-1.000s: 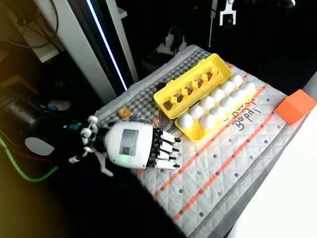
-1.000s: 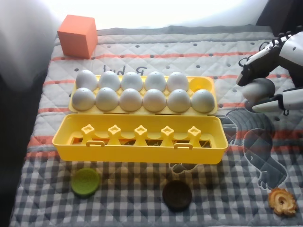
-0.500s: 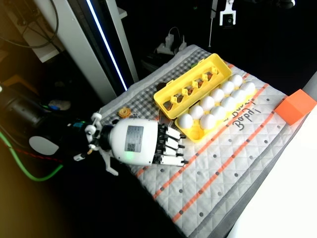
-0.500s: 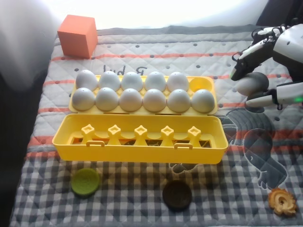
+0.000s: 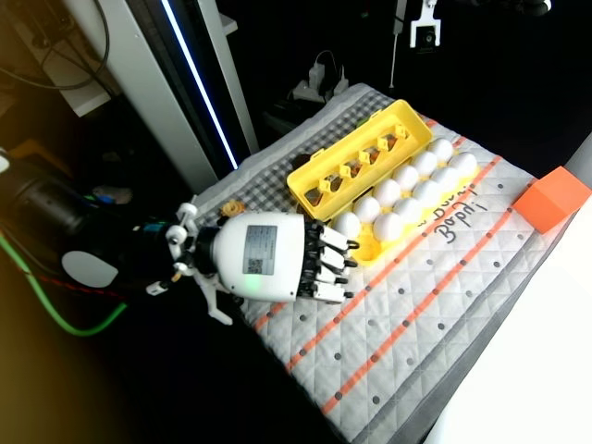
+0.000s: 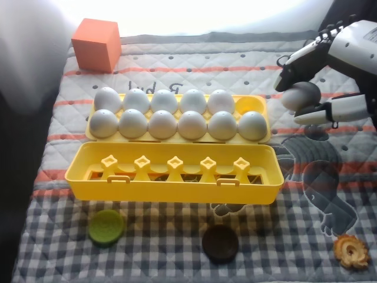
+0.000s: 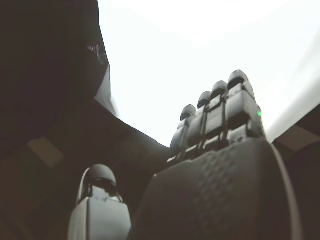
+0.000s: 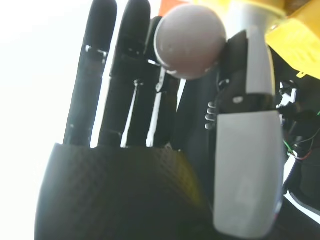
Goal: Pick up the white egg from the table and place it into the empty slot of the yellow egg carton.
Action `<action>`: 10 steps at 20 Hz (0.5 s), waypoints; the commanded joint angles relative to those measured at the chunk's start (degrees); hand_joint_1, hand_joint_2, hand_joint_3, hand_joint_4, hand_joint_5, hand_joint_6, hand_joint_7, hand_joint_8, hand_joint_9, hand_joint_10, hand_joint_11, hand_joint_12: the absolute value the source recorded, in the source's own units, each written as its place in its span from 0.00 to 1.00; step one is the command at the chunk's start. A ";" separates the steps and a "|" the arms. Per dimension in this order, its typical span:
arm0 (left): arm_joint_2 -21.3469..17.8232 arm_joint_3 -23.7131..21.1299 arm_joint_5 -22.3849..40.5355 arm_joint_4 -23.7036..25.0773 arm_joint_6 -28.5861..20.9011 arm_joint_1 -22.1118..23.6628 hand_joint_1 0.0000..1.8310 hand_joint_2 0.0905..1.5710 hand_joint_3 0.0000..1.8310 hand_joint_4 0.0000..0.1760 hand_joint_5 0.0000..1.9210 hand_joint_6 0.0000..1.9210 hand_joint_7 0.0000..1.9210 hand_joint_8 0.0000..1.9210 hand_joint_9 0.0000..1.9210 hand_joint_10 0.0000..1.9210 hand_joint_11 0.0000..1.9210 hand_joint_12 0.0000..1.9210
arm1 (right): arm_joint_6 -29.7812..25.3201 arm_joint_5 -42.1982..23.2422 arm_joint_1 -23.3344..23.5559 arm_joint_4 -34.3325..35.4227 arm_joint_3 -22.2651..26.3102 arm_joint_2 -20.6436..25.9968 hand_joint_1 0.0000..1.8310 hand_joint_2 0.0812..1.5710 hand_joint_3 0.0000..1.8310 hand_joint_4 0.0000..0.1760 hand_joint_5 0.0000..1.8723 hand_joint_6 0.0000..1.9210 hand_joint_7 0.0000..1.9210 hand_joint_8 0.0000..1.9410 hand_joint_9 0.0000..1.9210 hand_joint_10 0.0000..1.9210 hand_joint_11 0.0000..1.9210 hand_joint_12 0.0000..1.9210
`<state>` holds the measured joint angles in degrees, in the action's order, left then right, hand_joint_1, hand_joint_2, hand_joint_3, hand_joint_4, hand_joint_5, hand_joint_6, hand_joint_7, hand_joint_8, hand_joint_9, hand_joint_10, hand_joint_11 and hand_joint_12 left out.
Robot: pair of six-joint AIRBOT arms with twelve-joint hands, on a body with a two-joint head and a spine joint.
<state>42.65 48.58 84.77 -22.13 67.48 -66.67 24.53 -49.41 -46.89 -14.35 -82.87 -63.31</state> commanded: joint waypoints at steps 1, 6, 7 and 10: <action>0.03 0.35 7.16 0.33 -0.52 0.27 0.00 0.54 0.00 0.42 0.00 0.00 0.00 0.00 0.00 0.00 0.00 0.00 | -0.10 -6.06 1.29 2.02 -0.45 -0.34 0.64 0.67 0.00 0.00 0.57 0.43 0.59 0.00 0.58 0.00 0.38 0.40; -0.03 0.37 7.18 0.45 -0.65 0.31 0.00 0.53 0.00 0.43 0.00 0.00 0.00 0.00 0.00 0.00 0.00 0.00 | -1.00 -6.04 3.17 1.42 -2.20 -2.25 0.68 0.66 0.00 0.05 0.54 0.51 0.61 0.32 0.59 0.00 0.42 0.36; -0.02 0.37 7.18 0.49 -0.65 0.31 0.00 0.53 0.00 0.44 0.00 0.00 0.00 0.00 0.00 0.00 0.00 0.00 | -1.24 -6.04 3.45 1.40 -2.59 -2.72 0.68 0.67 0.00 0.04 0.54 0.52 0.61 0.32 0.59 0.00 0.42 0.35; -0.05 0.38 7.19 0.53 -0.65 0.31 0.00 0.52 0.00 0.44 0.00 0.00 0.00 0.00 0.00 0.00 0.00 0.00 | -2.50 -5.98 4.07 0.85 -4.00 -4.23 0.67 0.67 0.00 0.06 0.54 0.52 0.58 0.35 0.57 0.00 0.41 0.34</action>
<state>42.65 48.58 84.93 -21.87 67.35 -66.67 22.22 -49.17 -43.75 -15.88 -86.83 -67.79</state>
